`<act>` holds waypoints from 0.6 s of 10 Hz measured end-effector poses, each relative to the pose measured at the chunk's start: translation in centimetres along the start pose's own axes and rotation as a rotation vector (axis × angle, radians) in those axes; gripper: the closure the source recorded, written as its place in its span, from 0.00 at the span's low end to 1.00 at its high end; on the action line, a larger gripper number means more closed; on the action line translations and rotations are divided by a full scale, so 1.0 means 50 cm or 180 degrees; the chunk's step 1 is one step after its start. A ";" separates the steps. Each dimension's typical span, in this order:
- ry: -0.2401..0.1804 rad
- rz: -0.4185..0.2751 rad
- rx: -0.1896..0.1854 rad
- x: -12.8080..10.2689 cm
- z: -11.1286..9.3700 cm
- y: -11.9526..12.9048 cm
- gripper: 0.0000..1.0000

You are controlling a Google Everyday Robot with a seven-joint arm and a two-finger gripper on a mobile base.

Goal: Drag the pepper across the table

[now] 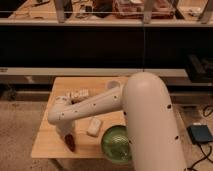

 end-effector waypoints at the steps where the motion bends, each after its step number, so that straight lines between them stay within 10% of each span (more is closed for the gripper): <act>1: 0.0007 0.0033 0.0029 0.004 0.002 0.002 0.58; 6: 0.0131 0.0337 0.0199 0.051 0.013 0.054 0.58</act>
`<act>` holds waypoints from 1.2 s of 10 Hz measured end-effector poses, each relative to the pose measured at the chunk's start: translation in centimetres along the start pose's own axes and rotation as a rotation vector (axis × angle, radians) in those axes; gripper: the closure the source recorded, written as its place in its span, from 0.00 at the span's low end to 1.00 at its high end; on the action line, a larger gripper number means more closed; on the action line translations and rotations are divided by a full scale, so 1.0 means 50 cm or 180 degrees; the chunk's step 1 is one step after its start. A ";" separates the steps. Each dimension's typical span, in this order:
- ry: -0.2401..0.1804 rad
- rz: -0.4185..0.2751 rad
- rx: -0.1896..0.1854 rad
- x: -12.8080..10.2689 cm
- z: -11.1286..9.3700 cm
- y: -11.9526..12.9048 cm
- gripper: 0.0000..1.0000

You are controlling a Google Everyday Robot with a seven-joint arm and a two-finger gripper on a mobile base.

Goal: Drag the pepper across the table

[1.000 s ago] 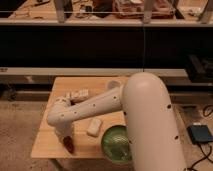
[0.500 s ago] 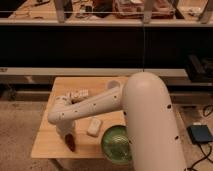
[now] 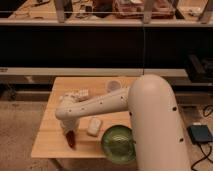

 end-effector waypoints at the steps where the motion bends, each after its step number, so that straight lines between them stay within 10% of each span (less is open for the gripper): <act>1: 0.0070 0.0107 0.0026 0.026 -0.007 0.027 0.58; 12: 0.0195 0.0701 -0.0057 0.105 -0.029 0.252 0.58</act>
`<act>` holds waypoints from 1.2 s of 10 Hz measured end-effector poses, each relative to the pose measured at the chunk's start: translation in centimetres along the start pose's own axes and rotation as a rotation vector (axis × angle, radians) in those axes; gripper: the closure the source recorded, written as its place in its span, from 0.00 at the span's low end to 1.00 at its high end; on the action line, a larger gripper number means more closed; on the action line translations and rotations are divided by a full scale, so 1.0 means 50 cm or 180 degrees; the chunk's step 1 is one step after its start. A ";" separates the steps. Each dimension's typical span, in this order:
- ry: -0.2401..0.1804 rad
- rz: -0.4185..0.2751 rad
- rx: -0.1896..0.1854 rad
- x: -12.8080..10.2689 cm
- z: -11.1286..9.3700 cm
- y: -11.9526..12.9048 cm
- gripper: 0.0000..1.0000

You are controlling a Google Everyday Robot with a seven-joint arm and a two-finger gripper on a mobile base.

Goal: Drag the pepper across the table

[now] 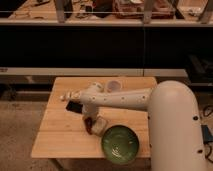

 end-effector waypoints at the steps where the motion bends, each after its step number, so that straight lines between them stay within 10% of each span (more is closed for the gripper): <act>1: 0.0010 0.0059 -0.0019 0.008 -0.003 0.022 0.58; 12: 0.0024 0.0841 -0.0044 0.059 -0.008 0.232 0.58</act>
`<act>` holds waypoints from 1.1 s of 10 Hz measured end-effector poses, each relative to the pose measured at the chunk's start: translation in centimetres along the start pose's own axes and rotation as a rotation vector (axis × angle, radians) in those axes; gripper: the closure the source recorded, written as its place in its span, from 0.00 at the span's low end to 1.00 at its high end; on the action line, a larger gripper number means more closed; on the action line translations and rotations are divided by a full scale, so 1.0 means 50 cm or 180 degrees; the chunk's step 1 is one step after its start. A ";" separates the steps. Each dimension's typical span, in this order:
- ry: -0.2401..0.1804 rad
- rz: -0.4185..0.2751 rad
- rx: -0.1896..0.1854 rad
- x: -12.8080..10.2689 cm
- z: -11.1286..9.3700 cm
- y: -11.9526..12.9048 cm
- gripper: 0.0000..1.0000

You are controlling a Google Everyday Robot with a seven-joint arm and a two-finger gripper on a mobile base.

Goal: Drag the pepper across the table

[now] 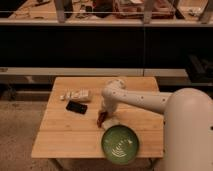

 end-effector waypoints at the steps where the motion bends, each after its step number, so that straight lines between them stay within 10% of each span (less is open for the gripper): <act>1: 0.0013 0.0108 0.0014 0.011 -0.007 0.021 0.58; 11: 0.0014 0.0822 -0.0105 0.043 -0.057 0.231 0.58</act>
